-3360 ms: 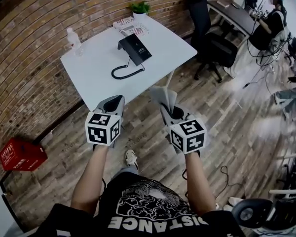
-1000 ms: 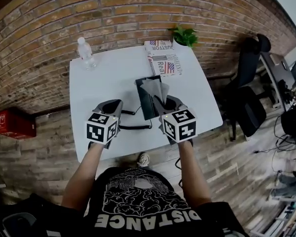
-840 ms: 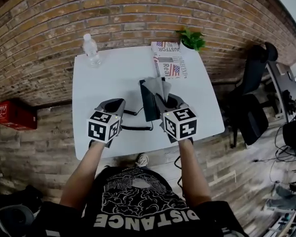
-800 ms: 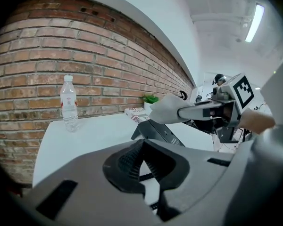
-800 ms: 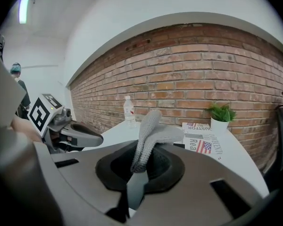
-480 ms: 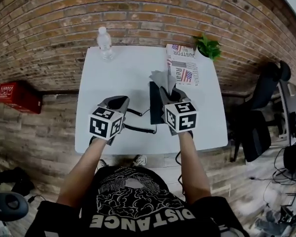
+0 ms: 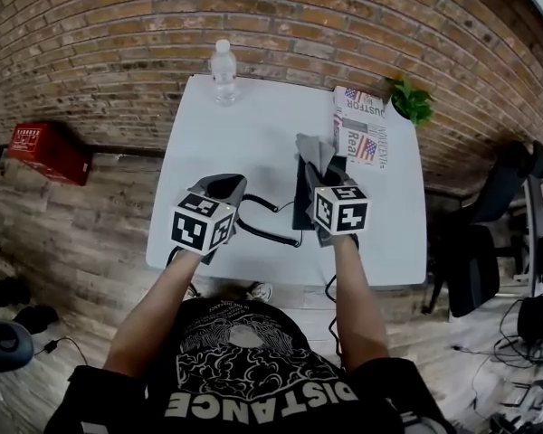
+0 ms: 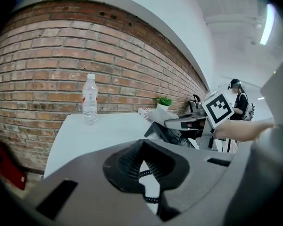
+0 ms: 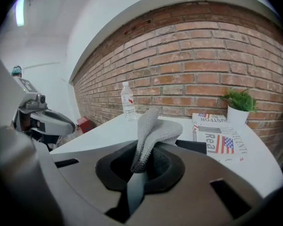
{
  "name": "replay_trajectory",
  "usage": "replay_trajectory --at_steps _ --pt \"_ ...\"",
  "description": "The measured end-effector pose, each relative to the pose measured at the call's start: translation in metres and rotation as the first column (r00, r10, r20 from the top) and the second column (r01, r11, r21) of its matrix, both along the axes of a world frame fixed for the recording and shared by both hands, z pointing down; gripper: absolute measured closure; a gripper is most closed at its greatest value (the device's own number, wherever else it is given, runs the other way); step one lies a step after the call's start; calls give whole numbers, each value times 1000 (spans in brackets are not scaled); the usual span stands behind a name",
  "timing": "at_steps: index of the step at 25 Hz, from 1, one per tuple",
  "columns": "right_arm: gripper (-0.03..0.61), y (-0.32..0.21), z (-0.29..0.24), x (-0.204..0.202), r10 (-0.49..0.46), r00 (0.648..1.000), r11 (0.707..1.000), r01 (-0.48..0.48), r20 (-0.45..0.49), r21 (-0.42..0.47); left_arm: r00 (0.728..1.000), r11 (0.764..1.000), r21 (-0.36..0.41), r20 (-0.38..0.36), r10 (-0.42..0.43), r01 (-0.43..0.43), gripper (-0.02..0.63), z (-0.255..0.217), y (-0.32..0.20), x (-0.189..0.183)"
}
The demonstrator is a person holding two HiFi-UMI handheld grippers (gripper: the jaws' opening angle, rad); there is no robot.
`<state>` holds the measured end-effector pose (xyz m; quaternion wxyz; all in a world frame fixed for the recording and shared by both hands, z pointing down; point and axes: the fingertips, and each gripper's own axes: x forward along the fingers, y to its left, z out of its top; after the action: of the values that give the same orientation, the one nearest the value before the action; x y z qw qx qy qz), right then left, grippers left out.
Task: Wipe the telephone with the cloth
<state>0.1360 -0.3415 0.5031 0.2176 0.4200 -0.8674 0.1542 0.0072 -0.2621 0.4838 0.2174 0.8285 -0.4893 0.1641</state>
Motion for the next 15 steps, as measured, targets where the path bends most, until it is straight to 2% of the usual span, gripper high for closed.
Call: replay_trajectory --at_steps 5,15 --pt "566 4 5 -2 33 999 999 -31 34 -37 1000 1000 -2 -4 19 -19 608 1 4 -3" --pt "566 22 14 -1 55 998 997 -54 8 -58 998 999 6 -42 42 -42 609 1 7 0"
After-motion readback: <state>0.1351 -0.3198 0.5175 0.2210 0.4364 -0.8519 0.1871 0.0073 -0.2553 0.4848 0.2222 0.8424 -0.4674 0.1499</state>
